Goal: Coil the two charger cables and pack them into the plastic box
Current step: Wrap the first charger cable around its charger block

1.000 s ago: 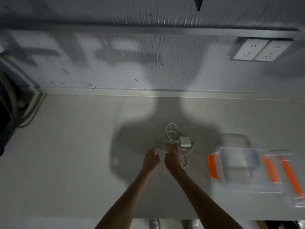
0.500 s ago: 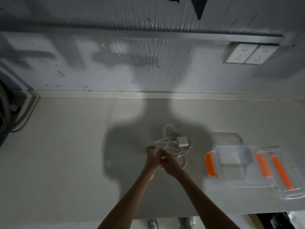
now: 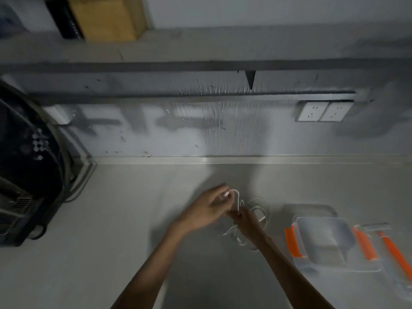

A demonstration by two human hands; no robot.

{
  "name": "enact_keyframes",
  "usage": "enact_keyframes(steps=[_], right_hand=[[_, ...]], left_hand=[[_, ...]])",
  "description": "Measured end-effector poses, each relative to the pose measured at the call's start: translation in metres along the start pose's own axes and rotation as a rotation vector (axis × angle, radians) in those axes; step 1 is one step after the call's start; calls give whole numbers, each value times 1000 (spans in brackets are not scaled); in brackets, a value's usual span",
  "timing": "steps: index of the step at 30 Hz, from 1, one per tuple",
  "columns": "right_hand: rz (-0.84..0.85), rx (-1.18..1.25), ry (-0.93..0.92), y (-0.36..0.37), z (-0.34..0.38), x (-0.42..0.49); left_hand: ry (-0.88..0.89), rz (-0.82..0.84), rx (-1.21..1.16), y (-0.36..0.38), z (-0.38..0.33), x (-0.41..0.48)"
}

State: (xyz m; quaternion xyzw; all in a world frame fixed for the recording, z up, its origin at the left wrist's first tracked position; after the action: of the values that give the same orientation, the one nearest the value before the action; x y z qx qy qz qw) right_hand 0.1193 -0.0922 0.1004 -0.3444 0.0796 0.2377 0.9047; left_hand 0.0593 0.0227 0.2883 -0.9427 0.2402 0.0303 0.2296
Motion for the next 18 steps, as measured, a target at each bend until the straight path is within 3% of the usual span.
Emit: enact_keyframes(steps=[4, 7, 10, 13, 18], right_hand=[[-79, -8, 45, -16, -15, -5], [-42, 6, 31, -24, -8, -15], [-104, 62, 29, -49, 6, -20], [-148, 214, -52, -78, 38, -27], [-149, 430, -230, -124, 112, -39]], left_hand=[[213, -104, -189, -56, -105, -40], [303, -239, -238, -85, -131, -66], [234, -305, -186, -86, -99, -57], [71, -383, -137, -66, -22, -24], [-93, -223, -218, 14, 42, 27]])
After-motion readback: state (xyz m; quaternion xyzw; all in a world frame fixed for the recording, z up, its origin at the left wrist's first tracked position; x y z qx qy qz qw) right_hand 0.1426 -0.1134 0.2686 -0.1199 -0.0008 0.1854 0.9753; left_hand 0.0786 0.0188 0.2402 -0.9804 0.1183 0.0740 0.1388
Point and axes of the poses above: each hand's wrist, its own x-axis towards the middle knuckle, its own y-axis out of the palm, z = x × y, the point moved 10 cm from there along x, towards the middle knuckle, and after that the axes turned 12 degrees about z, right-handed, at the moved point
